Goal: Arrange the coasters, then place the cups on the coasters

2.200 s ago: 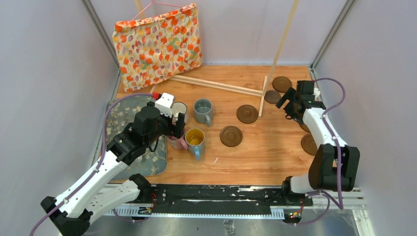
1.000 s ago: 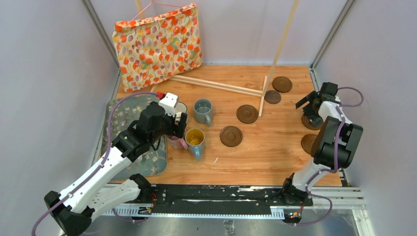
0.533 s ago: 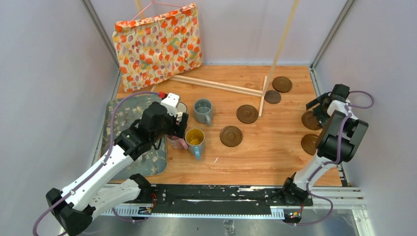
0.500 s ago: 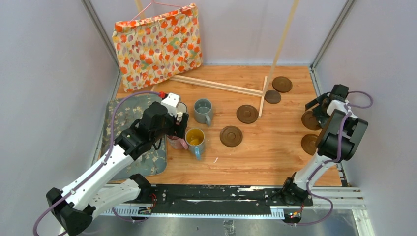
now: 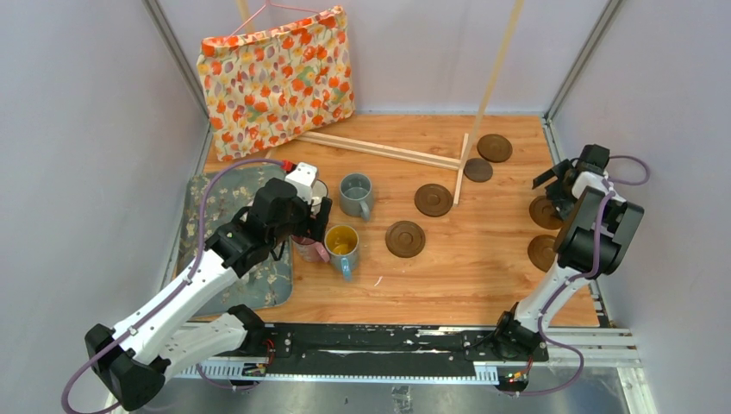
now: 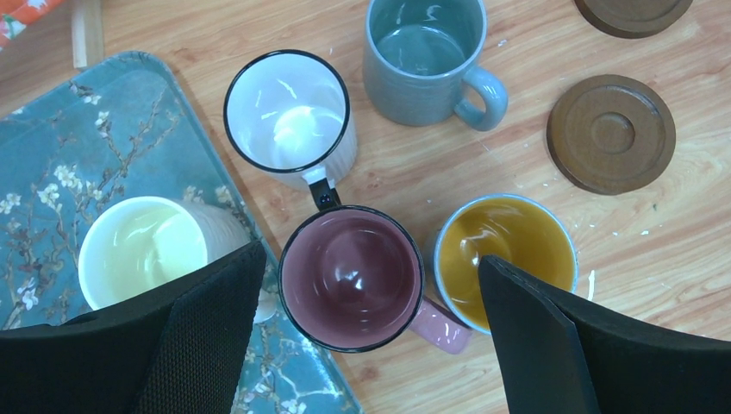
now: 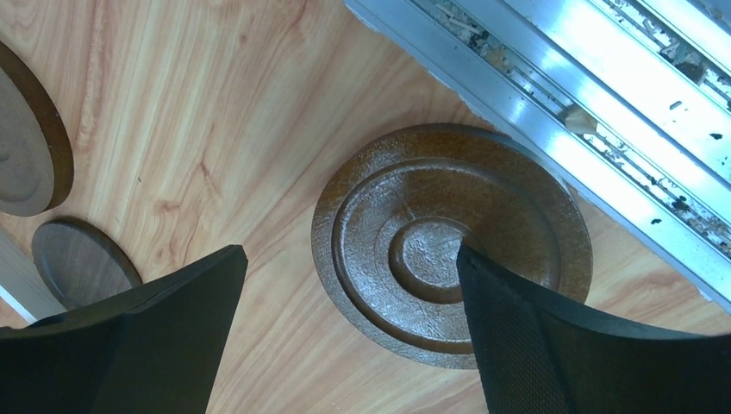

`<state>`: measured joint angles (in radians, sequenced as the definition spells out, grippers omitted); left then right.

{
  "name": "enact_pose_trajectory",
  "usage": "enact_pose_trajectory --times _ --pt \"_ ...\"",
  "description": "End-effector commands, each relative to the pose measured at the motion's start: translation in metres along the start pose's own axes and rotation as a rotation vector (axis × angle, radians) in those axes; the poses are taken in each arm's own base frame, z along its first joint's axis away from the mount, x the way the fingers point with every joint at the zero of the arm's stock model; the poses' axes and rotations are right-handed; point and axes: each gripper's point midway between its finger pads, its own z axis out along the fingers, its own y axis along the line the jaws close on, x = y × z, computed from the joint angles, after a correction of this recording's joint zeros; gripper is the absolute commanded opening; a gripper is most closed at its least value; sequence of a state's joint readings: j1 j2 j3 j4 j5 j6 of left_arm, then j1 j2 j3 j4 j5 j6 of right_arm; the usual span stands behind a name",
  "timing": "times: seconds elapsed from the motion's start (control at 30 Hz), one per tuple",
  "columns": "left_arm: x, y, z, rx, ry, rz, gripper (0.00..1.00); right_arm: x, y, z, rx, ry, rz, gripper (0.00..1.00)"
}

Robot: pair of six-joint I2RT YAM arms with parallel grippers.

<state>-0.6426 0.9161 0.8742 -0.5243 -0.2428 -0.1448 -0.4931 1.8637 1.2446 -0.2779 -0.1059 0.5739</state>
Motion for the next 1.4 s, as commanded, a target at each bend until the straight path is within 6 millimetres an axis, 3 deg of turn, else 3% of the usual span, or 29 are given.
enact_pose_trajectory --times 0.0,0.2,0.4,0.57,0.83,1.1,1.37 --pt "-0.006 -0.002 0.001 0.016 -0.015 -0.002 1.00 0.018 -0.007 0.013 0.048 0.089 -0.024 0.97" --pt "-0.007 -0.003 0.000 0.024 -0.021 -0.005 1.00 0.037 -0.011 0.038 0.062 0.163 -0.045 0.96" --pt "-0.009 -0.005 -0.002 0.041 -0.031 -0.008 1.00 0.055 -0.009 0.040 0.076 0.208 -0.087 0.96" --pt "-0.009 -0.004 -0.003 0.034 -0.033 -0.009 1.00 0.078 -0.002 0.027 0.067 0.243 -0.133 0.96" --pt "-0.007 -0.003 -0.004 0.032 -0.029 -0.007 1.00 0.148 0.012 0.012 0.005 0.342 -0.242 0.96" --pt "-0.011 -0.003 -0.006 0.034 -0.037 -0.008 1.00 0.212 0.014 -0.020 -0.067 0.407 -0.322 0.96" --pt "-0.013 -0.002 -0.010 0.030 -0.051 -0.012 1.00 0.244 0.013 -0.063 -0.109 0.390 -0.434 0.99"
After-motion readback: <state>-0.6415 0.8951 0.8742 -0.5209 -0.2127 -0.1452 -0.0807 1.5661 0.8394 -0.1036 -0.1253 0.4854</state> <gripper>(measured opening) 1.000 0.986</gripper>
